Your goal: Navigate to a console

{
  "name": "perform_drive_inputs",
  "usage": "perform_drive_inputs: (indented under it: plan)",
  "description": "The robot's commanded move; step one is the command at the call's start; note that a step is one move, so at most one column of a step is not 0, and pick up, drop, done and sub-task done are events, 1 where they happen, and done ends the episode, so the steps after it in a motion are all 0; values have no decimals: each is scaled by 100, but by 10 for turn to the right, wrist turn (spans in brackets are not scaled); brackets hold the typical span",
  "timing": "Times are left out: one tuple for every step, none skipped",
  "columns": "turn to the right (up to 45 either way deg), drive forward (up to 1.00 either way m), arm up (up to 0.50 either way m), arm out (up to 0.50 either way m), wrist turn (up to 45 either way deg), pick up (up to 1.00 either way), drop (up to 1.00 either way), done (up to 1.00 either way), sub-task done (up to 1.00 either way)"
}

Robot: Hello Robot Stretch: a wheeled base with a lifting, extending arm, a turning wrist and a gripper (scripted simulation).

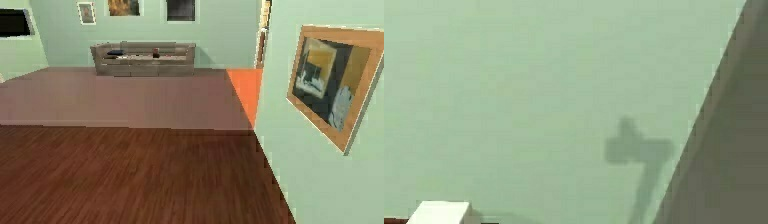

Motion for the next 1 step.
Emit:
perform_drive_inputs:
  plan:
    - [0,5,0,0,0,0,0,0,0]
